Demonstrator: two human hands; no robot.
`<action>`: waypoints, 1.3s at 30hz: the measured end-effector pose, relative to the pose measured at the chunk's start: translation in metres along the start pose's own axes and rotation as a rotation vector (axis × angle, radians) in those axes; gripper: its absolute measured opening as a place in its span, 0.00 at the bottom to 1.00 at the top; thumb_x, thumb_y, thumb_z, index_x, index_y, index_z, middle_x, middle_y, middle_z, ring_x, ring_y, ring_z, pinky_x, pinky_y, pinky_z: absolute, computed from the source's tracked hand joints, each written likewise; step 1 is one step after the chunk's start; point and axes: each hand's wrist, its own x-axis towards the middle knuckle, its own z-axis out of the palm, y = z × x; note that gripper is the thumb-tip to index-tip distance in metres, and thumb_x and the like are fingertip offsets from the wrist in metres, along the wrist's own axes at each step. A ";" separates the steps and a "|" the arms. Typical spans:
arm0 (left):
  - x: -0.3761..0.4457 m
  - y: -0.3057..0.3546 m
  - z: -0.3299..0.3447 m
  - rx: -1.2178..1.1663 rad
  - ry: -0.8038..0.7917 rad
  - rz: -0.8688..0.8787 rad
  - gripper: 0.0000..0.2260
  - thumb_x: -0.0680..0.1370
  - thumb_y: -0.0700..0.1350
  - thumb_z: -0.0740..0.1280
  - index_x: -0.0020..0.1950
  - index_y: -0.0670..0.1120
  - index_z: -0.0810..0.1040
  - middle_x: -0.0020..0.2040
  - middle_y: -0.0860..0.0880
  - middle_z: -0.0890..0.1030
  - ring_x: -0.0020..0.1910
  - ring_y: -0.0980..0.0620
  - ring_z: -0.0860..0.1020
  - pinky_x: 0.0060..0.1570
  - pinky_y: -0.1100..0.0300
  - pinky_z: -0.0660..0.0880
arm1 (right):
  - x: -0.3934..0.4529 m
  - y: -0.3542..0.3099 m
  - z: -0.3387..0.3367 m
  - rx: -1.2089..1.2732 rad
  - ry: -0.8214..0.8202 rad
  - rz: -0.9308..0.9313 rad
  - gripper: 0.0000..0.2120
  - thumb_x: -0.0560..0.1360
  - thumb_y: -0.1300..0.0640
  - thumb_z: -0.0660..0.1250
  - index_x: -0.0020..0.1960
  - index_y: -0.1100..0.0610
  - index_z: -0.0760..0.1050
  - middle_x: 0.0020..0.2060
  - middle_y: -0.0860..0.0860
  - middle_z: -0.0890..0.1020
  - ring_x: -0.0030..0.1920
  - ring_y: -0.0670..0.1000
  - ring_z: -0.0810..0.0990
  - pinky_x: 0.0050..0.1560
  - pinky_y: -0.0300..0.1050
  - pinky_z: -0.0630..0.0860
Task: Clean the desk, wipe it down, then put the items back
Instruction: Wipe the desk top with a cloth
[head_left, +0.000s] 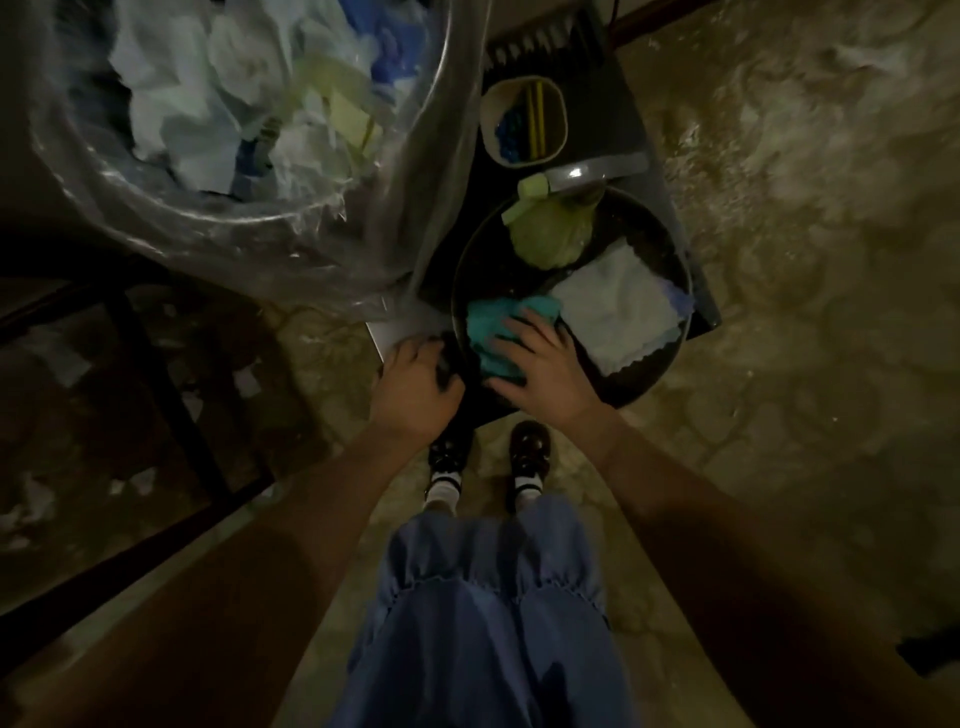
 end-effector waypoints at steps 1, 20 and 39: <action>0.002 0.001 0.002 0.004 -0.010 0.007 0.24 0.77 0.49 0.64 0.71 0.43 0.68 0.71 0.43 0.67 0.71 0.45 0.62 0.69 0.54 0.59 | -0.004 -0.003 0.000 -0.008 -0.013 0.007 0.22 0.71 0.43 0.62 0.54 0.58 0.82 0.56 0.57 0.81 0.64 0.55 0.67 0.58 0.68 0.69; 0.031 0.062 0.039 0.071 -0.148 0.203 0.27 0.76 0.52 0.58 0.74 0.45 0.63 0.74 0.45 0.62 0.72 0.47 0.59 0.70 0.54 0.56 | -0.001 0.082 -0.050 -0.256 -0.037 0.377 0.41 0.66 0.29 0.59 0.69 0.56 0.69 0.64 0.60 0.74 0.59 0.65 0.74 0.52 0.60 0.72; 0.031 0.066 0.032 0.057 -0.088 0.195 0.30 0.72 0.54 0.55 0.72 0.43 0.66 0.69 0.43 0.68 0.69 0.44 0.63 0.67 0.52 0.63 | 0.012 0.075 -0.048 -0.036 0.069 0.371 0.14 0.73 0.59 0.60 0.49 0.68 0.77 0.43 0.64 0.80 0.45 0.64 0.81 0.47 0.56 0.78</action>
